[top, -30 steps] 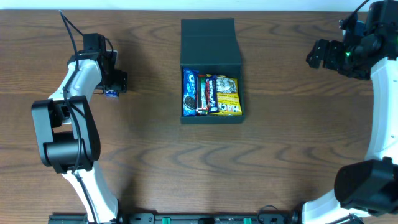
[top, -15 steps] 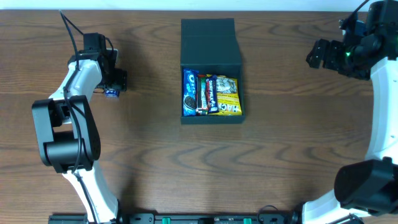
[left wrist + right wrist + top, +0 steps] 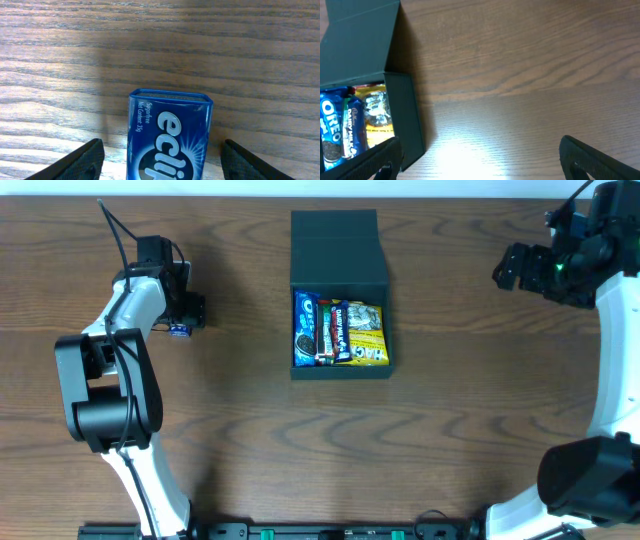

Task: Pack container
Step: 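Move the left gripper to the blue Eclipse tin and grasp it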

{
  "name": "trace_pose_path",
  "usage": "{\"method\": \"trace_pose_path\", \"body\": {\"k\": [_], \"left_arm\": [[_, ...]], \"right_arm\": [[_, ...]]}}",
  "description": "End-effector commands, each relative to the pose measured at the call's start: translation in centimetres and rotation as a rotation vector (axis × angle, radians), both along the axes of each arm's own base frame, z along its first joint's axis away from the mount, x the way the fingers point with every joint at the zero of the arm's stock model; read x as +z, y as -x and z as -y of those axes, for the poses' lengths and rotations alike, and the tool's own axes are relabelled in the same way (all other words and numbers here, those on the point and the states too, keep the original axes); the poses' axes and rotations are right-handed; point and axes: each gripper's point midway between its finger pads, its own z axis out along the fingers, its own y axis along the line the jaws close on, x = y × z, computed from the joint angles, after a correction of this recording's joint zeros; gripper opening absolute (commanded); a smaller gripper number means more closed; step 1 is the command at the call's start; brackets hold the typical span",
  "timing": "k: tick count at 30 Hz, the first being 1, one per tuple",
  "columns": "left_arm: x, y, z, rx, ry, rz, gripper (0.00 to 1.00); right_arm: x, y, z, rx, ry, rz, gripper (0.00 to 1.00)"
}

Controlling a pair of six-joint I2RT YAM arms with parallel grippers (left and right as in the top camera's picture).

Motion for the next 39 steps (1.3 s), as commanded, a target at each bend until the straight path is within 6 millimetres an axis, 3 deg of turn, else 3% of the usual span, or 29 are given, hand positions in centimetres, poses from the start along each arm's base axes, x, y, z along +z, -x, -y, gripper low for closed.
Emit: {"method": "trace_pose_path", "body": {"k": [1,8,39], "left_arm": [[-1.32,0.46,-0.10,0.012,0.009,-0.030,0.75],[-1.32,0.47,-0.10,0.018,0.011,-0.030,0.60],[-0.90,0.08,-0.16,0.146,0.043,-0.012,0.36]], "right_arm": [[0.87,0.20,0.27,-0.014,0.005,0.020,0.99],[0.88,0.18,0.27,-0.014,0.005,0.021,0.99],[0.88,0.19,0.27,-0.014,0.005,0.021,0.99]]}}
